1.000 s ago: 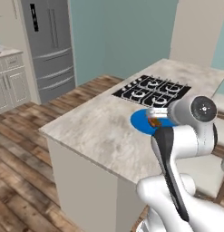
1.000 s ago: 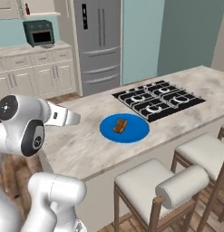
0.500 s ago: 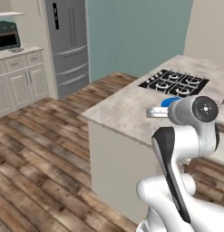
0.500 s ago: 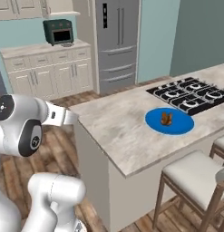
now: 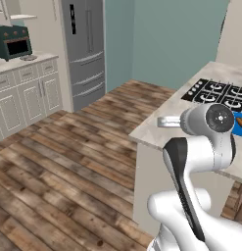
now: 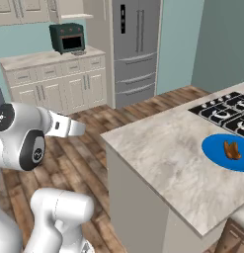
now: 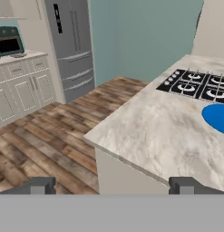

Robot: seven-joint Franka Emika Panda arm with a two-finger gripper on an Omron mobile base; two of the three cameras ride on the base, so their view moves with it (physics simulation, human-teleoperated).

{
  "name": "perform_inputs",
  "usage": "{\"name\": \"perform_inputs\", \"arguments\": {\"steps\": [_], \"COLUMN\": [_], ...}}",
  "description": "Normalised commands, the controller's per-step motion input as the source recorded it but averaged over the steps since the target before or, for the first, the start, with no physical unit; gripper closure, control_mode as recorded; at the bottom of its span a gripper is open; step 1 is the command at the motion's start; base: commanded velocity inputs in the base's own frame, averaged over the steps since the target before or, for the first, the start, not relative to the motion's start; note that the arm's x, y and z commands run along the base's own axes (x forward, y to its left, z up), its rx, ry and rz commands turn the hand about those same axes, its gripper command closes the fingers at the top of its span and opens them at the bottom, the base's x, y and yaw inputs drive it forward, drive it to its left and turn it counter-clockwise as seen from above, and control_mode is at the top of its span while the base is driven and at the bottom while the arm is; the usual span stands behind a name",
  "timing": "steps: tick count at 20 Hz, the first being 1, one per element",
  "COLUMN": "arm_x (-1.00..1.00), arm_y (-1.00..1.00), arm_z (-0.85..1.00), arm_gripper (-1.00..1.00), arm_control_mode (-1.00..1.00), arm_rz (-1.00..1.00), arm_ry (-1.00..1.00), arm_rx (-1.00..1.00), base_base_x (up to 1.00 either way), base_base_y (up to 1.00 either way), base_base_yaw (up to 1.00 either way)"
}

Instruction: Move the hot dog bun to the plate on the dining table and place the condiment next to that plate. Then navigate to the fridge and take the sausage and place it on the plate as well.

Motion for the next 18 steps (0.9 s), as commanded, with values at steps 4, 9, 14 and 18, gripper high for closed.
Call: {"name": "perform_inputs", "arguments": {"steps": [4,9,14,18], "arm_x": [0.0,0.0,0.0,0.0], "arm_y": [0.0,0.0,0.0,0.0], "arm_z": [0.0,0.0,0.0,0.0], "arm_gripper": [-1.0,-1.0,-1.0,-1.0], "arm_control_mode": [1.0,1.0,1.0,1.0], "arm_rz": [0.0,0.0,0.0,0.0], "arm_ry": [0.0,0.0,0.0,0.0], "arm_rx": [0.0,0.0,0.0,0.0], "base_base_x": [0.52,0.55,0.6,0.51], "base_base_y": [1.0,0.95,0.93,0.78], "base_base_yaw": [-0.25,-0.29,-0.28,-0.21]}}
